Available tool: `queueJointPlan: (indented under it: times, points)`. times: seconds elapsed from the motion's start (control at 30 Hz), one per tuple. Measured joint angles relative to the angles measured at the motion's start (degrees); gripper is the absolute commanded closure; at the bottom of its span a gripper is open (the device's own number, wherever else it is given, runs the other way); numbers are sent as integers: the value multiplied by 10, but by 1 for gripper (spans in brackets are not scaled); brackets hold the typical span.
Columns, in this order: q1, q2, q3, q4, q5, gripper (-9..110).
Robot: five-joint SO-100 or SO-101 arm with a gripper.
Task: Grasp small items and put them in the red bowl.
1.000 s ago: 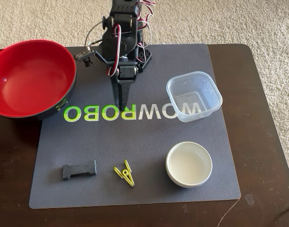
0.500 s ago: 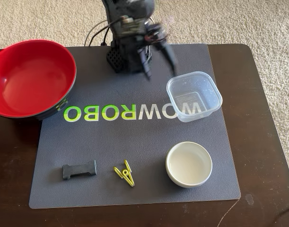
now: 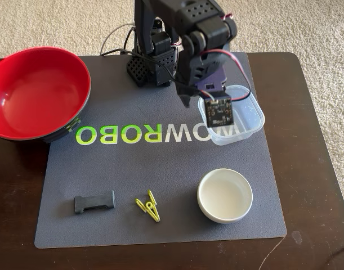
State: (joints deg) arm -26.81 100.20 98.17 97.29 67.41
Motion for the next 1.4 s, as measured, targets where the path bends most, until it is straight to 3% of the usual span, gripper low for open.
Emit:
queueJointPlan:
  times: [0.17,0.47,0.53,0.63,0.73,1.0,1.2,1.4]
  points:
    - [23,-18,54,-20,11,75]
    - [-41,-50,202,-202,-5,75]
    - [-40,-69,207,-234,-12,78]
    - [-40,-82,208,-268,-35,99]
    - [-43,-73,217,-300,-88,101]
    - [-34,246,281,-260,-261,102]
    - [150,425,224,-142,-325,102]
    - [497,532,197,-91,-216,102]
